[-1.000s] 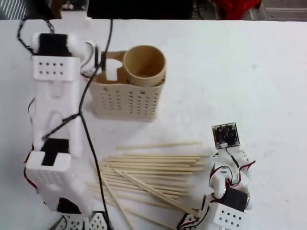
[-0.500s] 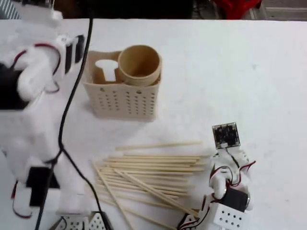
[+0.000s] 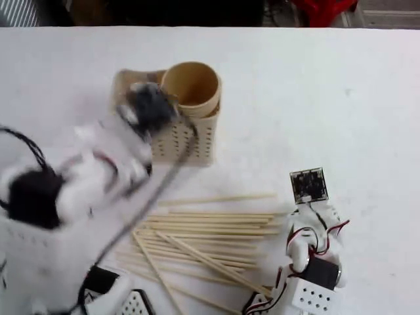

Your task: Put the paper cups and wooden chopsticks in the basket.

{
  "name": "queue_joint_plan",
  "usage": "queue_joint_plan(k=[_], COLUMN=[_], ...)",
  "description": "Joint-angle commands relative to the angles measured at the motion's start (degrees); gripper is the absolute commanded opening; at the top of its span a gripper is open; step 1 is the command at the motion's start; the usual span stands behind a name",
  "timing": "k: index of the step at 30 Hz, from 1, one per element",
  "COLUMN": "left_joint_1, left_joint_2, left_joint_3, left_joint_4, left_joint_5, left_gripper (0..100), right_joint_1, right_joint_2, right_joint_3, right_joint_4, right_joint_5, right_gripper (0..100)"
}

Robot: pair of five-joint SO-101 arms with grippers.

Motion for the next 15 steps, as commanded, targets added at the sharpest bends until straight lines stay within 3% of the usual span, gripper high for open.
queue_joint_plan(k=[1,7,15], left_joint_1=[6.11,16.22,22.99], left_joint_2=[-6.29,-2.24,11.65], left_joint_3=[19.43,44.22,49.85], left_joint_4=[-6.42,-23.47,-40.00], left_joint_5=[-2.73,-6.95,-10.64], left_gripper=[9,18,17], right_joint_1=[0.40,0.40,0.40], right_joint_2=[-0.57,-0.57,-0.57], right_joint_3=[0.35,0.35,0.35], right_joint_4=[0.40,0.40,0.40], right_joint_5=[0.26,0.26,0.26], right_gripper=[2.5,2.5,2.5])
